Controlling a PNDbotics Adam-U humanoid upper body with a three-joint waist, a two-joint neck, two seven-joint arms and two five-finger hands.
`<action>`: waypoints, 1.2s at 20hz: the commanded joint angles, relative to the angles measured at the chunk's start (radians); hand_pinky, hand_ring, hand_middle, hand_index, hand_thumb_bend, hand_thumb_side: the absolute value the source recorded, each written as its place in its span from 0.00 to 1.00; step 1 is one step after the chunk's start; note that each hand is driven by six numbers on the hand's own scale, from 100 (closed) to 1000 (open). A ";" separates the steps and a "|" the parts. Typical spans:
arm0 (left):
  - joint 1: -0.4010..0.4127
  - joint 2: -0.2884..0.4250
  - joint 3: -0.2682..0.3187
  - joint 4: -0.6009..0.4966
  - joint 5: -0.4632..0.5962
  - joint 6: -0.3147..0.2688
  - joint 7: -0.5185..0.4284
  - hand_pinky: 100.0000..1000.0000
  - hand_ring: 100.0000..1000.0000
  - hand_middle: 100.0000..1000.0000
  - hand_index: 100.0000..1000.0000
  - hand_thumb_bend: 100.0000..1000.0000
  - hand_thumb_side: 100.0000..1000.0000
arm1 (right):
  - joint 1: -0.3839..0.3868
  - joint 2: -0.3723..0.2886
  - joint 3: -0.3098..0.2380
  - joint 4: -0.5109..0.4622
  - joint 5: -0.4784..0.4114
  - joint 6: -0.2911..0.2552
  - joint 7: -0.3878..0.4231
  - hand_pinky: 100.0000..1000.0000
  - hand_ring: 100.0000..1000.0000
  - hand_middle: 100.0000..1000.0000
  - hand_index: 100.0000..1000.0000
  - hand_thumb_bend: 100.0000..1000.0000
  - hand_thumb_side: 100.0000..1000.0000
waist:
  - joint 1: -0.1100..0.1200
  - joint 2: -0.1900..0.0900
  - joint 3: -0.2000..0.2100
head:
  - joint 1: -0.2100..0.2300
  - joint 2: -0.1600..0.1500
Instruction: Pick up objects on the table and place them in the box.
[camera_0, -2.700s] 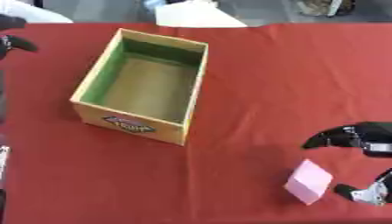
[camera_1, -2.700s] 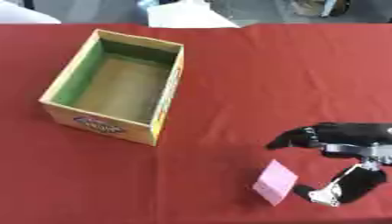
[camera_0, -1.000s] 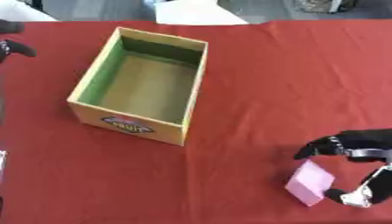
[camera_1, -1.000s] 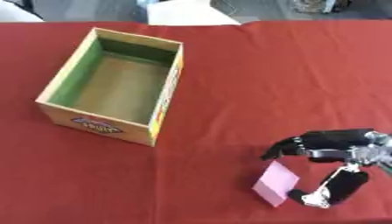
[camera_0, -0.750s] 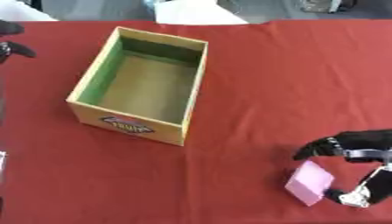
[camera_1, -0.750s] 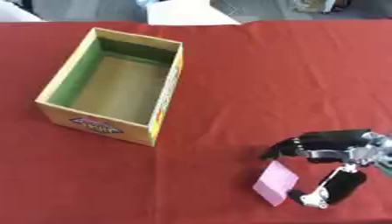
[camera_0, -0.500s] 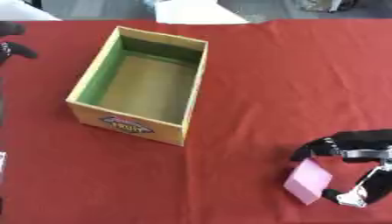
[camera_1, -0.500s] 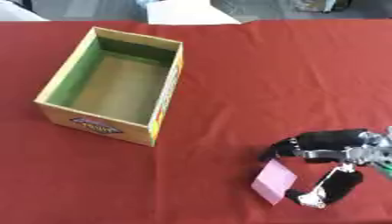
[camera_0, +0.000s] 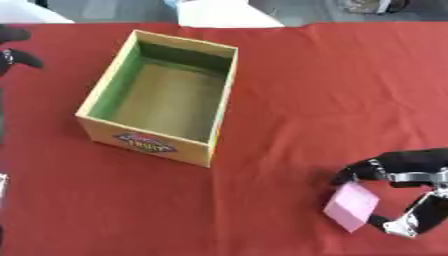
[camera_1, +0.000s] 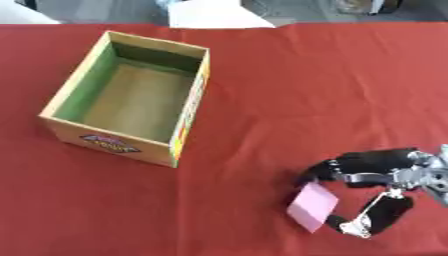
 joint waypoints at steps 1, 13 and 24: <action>-0.013 0.010 0.001 -0.017 -0.003 -0.002 -0.006 0.48 0.68 0.55 0.73 0.00 0.70 | -0.006 -0.029 -0.011 0.004 0.008 0.006 0.004 0.93 0.88 0.90 1.00 0.00 0.19 | 0.000 -0.012 0.001 | 0.000 -0.009; -0.017 0.009 -0.001 -0.017 -0.001 0.001 -0.012 0.48 0.68 0.55 0.72 0.00 0.70 | -0.034 -0.012 0.004 0.002 -0.001 0.007 -0.002 0.90 0.83 0.78 0.93 0.00 0.30 | 0.001 -0.010 0.005 | -0.004 -0.013; -0.014 0.007 0.002 -0.017 -0.003 0.004 -0.010 0.48 0.68 0.55 0.72 0.00 0.70 | -0.050 0.007 0.014 0.002 0.032 0.002 -0.069 0.87 0.75 0.48 0.75 0.00 0.43 | -0.001 -0.011 0.008 | -0.004 -0.012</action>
